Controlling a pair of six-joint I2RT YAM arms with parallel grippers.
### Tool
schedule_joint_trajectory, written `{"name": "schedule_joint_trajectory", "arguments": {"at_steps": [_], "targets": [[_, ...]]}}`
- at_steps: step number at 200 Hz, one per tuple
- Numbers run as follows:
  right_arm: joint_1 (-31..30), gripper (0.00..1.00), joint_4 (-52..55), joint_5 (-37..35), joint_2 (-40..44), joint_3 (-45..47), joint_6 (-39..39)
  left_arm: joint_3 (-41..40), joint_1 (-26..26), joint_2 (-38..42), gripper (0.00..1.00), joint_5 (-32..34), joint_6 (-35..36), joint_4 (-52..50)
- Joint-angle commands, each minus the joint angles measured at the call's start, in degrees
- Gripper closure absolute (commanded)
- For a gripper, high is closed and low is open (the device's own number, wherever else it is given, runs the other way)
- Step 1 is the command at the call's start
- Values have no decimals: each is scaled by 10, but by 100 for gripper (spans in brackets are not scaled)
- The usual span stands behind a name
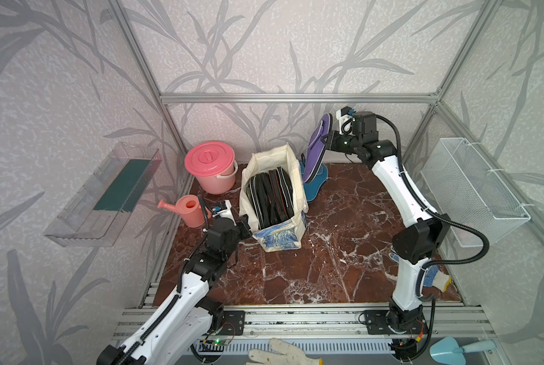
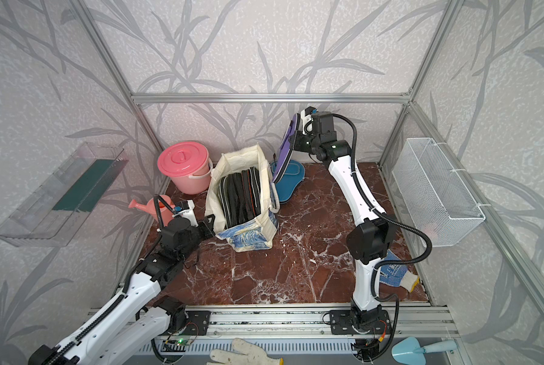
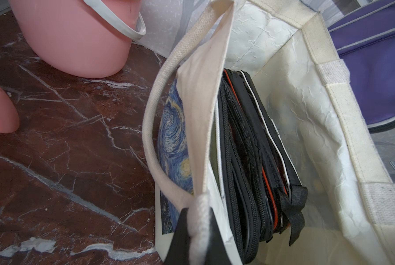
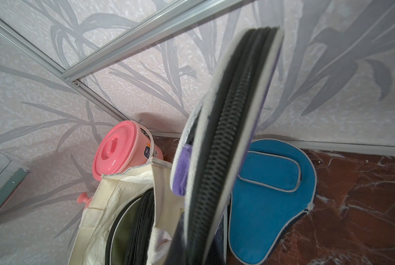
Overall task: Remove the ping pong set from the canvas bag
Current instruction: Place the ping pong set at the ping pong set.
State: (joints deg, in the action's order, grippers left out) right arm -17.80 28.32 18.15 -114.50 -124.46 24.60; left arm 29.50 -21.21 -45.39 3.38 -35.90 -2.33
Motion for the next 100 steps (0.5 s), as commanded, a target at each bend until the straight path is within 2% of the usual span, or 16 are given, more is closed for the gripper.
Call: {"name": "schedule_joint_trajectory", "arguments": {"at_steps": [1,44,100], "targets": [[9,100,-117,14,-30,32,8,-1,0,4,100,-5,10,-15],[28,100,-227,27,-76,80,21,2,0,7,100,-2,13,-24],[44,100,-309,52,-135,93,36,4,-1,-5,100,-8,12,-17]]}}
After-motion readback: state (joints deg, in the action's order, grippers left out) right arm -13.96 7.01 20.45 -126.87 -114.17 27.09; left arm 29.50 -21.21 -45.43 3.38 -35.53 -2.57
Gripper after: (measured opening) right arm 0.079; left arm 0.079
